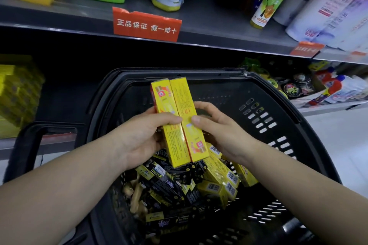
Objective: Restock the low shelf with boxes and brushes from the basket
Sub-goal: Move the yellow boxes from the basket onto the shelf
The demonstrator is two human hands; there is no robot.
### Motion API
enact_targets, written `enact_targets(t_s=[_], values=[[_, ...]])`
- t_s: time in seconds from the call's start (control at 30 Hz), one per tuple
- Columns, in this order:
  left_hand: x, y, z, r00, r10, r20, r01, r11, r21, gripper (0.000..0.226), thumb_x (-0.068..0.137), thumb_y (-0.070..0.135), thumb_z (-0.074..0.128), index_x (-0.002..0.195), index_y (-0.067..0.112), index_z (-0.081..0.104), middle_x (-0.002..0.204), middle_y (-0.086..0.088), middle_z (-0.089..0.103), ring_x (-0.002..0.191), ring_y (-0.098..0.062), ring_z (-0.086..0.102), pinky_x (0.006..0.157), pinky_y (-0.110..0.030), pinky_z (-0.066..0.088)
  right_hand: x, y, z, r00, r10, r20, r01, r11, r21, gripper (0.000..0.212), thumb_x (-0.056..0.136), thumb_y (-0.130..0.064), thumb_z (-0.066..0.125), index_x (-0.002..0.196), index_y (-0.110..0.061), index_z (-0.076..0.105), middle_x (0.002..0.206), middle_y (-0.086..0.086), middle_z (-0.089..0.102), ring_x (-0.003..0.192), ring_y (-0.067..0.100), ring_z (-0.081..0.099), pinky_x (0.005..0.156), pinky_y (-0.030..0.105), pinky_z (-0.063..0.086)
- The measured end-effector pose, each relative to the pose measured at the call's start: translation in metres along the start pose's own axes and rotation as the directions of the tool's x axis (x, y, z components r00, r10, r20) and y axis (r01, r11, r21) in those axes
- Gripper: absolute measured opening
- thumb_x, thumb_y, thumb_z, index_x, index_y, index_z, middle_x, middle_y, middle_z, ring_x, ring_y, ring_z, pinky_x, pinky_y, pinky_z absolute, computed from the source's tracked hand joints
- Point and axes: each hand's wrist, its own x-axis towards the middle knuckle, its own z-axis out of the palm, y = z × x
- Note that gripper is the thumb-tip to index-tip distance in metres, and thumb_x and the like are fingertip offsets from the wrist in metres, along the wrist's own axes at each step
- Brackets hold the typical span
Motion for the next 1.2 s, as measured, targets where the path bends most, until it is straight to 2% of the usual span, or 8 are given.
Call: enact_targets(t_s=[0.2, 0.33, 0.5, 0.6, 0.7, 0.9, 1.03, 1.2], values=[[-0.001, 0.000, 0.001, 0.999, -0.039, 0.038, 0.036, 0.996, 0.081, 0.046, 0.065, 0.015, 0.069, 0.111, 0.018, 0.066, 0.106, -0.008, 0.072, 0.102, -0.027, 0.066, 0.090, -0.042, 0.050, -0.001, -0.002, 0.004, 0.997, 0.067, -0.042, -0.067, 0.998, 0.006, 0.072, 0.070, -0.035, 0.068, 0.137, -0.022, 0.043, 0.103, 0.005, 0.064, 0.097, 0.019, 0.062, 0.099, 0.045, 0.044], [0.000, -0.004, 0.000, 0.996, -0.086, 0.013, 0.084, 0.990, 0.112, 0.034, 0.078, 0.011, 0.066, 0.111, 0.012, 0.063, 0.097, -0.008, 0.073, 0.090, -0.023, 0.067, 0.075, -0.035, 0.051, 0.000, -0.009, -0.001, 0.999, 0.024, -0.037, -0.024, 1.000, -0.008, 0.039, 0.086, -0.004, 0.058, 0.122, -0.016, 0.051, 0.097, 0.003, 0.061, 0.086, 0.014, 0.062, 0.079, 0.029, 0.051], [0.005, -0.006, -0.005, 0.985, -0.107, -0.133, 0.119, 0.989, 0.084, 0.032, 0.082, 0.007, 0.066, 0.113, 0.009, 0.059, 0.087, -0.008, 0.064, 0.081, -0.022, 0.058, 0.071, -0.035, 0.050, 0.002, -0.017, -0.018, 0.922, -0.059, -0.382, 0.125, 0.981, 0.150, 0.028, 0.078, -0.002, 0.066, 0.096, -0.012, 0.047, 0.100, 0.008, 0.062, 0.109, 0.029, 0.058, 0.105, 0.044, 0.040], [0.006, -0.005, -0.005, 0.986, -0.098, -0.138, 0.101, 0.995, 0.014, 0.033, 0.079, 0.011, 0.068, 0.111, 0.010, 0.061, 0.097, -0.011, 0.065, 0.090, -0.025, 0.058, 0.086, -0.042, 0.050, 0.003, -0.020, -0.020, 0.893, -0.157, -0.422, 0.297, 0.910, 0.290, 0.029, 0.079, -0.005, 0.067, 0.099, -0.019, 0.050, 0.097, 0.004, 0.067, 0.101, 0.025, 0.066, 0.096, 0.038, 0.050], [0.006, -0.003, -0.004, 0.993, -0.056, -0.104, 0.049, 0.996, -0.074, 0.027, 0.075, 0.019, 0.068, 0.102, 0.014, 0.062, 0.090, -0.007, 0.070, 0.083, -0.021, 0.065, 0.068, -0.034, 0.054, 0.005, -0.014, -0.013, 0.902, -0.096, -0.422, 0.306, 0.831, 0.464, 0.035, 0.083, -0.012, 0.065, 0.112, -0.012, 0.047, 0.107, 0.010, 0.069, 0.098, 0.027, 0.069, 0.084, 0.034, 0.057], [0.004, 0.006, -0.007, 0.991, 0.057, -0.118, -0.088, 0.957, -0.276, 0.038, 0.064, 0.032, 0.069, 0.097, 0.015, 0.063, 0.080, -0.003, 0.074, 0.075, -0.015, 0.073, 0.052, -0.024, 0.056, 0.006, -0.009, -0.011, 0.930, -0.063, -0.361, 0.198, 0.915, 0.350, 0.046, 0.084, -0.032, 0.056, 0.122, -0.007, 0.047, 0.108, 0.011, 0.071, 0.099, 0.023, 0.069, 0.086, 0.029, 0.053], [0.004, 0.005, -0.006, 0.989, 0.054, -0.137, -0.089, 0.961, -0.262, 0.049, 0.064, 0.037, 0.069, 0.106, 0.013, 0.062, 0.086, -0.004, 0.074, 0.080, -0.015, 0.072, 0.057, -0.026, 0.058, -0.001, -0.010, -0.022, 0.977, -0.067, -0.200, 0.121, 0.955, 0.272, 0.031, 0.069, -0.015, 0.068, 0.097, -0.012, 0.054, 0.101, 0.009, 0.070, 0.098, 0.023, 0.067, 0.097, 0.036, 0.046], [0.002, 0.001, -0.001, 0.994, 0.025, -0.106, -0.039, 0.991, -0.132, 0.056, 0.067, 0.031, 0.068, 0.119, 0.012, 0.060, 0.105, -0.006, 0.073, 0.096, -0.019, 0.069, 0.069, -0.029, 0.054, 0.000, -0.001, -0.006, 0.999, 0.008, 0.036, -0.007, 0.999, -0.035, 0.040, 0.065, -0.017, 0.080, 0.098, -0.022, 0.057, 0.094, -0.001, 0.066, 0.087, 0.014, 0.065, 0.085, 0.031, 0.050]])
